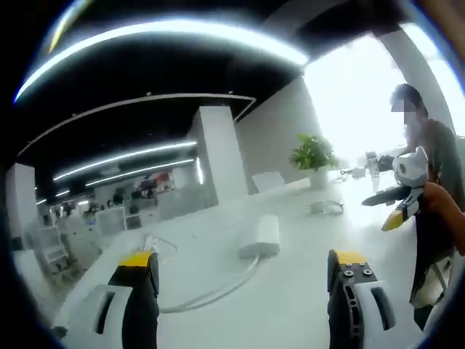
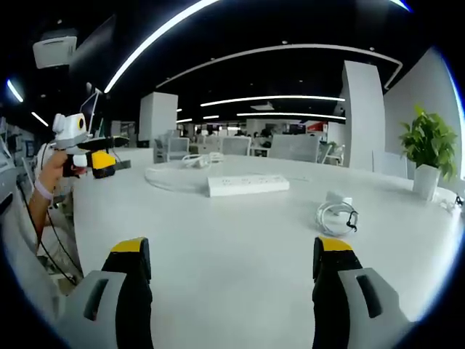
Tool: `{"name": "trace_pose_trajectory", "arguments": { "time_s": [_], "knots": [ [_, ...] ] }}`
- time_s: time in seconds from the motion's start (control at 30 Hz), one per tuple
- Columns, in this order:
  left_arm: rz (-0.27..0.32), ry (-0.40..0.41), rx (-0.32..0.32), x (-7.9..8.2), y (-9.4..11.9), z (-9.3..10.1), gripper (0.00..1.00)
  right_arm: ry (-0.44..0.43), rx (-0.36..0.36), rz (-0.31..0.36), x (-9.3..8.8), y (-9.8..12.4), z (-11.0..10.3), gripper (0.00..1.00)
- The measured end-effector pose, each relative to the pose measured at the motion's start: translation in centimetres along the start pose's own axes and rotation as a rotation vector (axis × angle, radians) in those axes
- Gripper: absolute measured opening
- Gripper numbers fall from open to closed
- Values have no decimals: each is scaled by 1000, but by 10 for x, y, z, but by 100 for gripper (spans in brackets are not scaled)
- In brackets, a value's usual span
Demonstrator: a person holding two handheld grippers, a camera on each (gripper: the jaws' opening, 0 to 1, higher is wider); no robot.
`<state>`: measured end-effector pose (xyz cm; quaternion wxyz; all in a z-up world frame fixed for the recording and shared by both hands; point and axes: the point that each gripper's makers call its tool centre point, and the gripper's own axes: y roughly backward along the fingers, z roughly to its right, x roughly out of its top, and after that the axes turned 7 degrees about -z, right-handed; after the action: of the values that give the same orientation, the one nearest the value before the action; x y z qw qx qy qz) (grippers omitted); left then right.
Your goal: Straighten the power strip on the desk, plug the charger into it
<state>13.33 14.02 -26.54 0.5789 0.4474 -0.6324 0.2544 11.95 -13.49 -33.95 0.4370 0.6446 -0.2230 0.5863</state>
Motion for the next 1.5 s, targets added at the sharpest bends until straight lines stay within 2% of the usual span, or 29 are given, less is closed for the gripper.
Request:
{"name": "trace_pose_trajectory", "arguments": {
  "time_s": [0.23,0.47,0.53,0.87,1.13,1.2,1.27,1.4,1.5],
  "knots": [
    [-22,-94,-60,20,-14,4,99,-10,-6,6,-1,1,1,92],
    [-69,-151,-101,26,-24,5,99,-2,3,5,0,0,-1,92],
    [-81,-166,-137,30,-29,8,99,0,7,4,0,-1,-2,92],
    [-148,-187,-247,49,-56,13,99,-4,18,7,0,-5,-7,92],
    [-206,-189,-280,61,-78,13,99,-4,20,5,0,-6,-7,92],
    [-236,-193,-281,61,-86,13,99,-5,20,5,0,-5,-7,92],
    [-291,-243,-297,58,-95,15,99,-3,21,7,1,-5,-8,92],
    [-338,-255,-342,56,-116,20,99,-3,24,4,0,-7,-9,92],
    [-379,-257,-349,52,-129,19,99,-2,30,6,1,-8,-11,92]
  ]
}}
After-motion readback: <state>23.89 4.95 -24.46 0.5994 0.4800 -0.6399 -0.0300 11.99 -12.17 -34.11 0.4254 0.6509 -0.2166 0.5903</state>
